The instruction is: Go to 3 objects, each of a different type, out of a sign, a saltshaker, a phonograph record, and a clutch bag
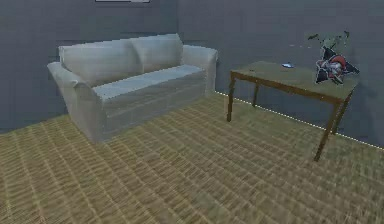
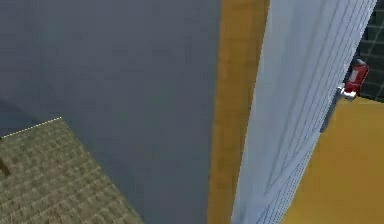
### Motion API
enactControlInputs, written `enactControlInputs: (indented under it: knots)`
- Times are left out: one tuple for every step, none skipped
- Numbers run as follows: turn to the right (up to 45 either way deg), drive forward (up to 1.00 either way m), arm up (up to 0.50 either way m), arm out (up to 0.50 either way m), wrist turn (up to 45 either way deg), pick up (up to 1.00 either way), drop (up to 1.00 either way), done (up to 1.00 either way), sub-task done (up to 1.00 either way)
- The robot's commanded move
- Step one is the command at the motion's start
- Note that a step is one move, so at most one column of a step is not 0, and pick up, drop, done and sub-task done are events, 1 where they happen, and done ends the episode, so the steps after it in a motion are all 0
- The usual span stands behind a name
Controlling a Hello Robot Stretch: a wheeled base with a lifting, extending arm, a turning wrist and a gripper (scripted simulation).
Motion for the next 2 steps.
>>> enactControlInputs:
  knots:
    - [33.0, 0.0, 0.0, 0.0, 0.0, 0.0, 0.0, 0.0, 0.0]
    - [0.0, 1.0, 0.0, 0.0, 0.0, 0.0, 0.0, 0.0, 0.0]
